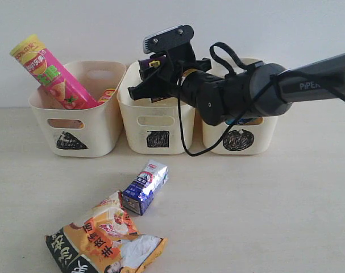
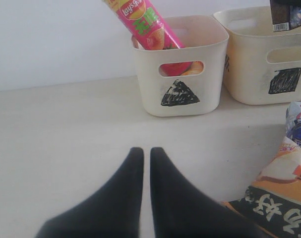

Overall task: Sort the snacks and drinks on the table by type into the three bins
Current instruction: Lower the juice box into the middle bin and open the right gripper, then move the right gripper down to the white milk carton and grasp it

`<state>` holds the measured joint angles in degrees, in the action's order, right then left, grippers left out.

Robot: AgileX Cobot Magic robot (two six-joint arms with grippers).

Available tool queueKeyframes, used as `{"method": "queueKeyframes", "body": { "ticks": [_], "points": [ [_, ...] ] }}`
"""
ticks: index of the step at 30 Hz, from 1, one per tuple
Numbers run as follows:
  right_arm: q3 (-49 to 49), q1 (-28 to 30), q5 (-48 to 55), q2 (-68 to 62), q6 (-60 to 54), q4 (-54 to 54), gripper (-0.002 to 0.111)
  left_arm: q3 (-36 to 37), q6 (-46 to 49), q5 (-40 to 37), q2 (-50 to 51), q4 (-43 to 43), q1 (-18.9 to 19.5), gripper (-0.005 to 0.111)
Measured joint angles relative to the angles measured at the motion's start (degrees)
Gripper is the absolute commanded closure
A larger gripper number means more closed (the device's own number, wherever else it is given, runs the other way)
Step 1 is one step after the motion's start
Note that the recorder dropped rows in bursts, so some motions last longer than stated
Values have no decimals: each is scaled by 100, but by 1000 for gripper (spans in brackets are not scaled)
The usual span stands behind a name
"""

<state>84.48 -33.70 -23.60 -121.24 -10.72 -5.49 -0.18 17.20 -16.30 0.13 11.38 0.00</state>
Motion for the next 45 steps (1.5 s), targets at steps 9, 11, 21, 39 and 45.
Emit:
{"method": "queueKeyframes", "body": {
  "ticks": [9, 11, 21, 39, 45],
  "points": [
    [156, 110, 248, -49, -15, -228, 96, 0, 0, 0, 0, 0, 0, 102],
    [156, 113, 297, -49, -15, -252, 78, 0, 0, 0, 0, 0, 0, 102],
    [165, 113, 397, -61, 27, -469, 37, 0, 0, 0, 0, 0, 0, 102],
    [165, 118, 5421, 1599, 40, -626, 108, 0, 0, 0, 0, 0, 0, 102],
    [165, 118, 7754, 1703, 40, -1055, 108, 0, 0, 0, 0, 0, 0, 102]
  ]
}}
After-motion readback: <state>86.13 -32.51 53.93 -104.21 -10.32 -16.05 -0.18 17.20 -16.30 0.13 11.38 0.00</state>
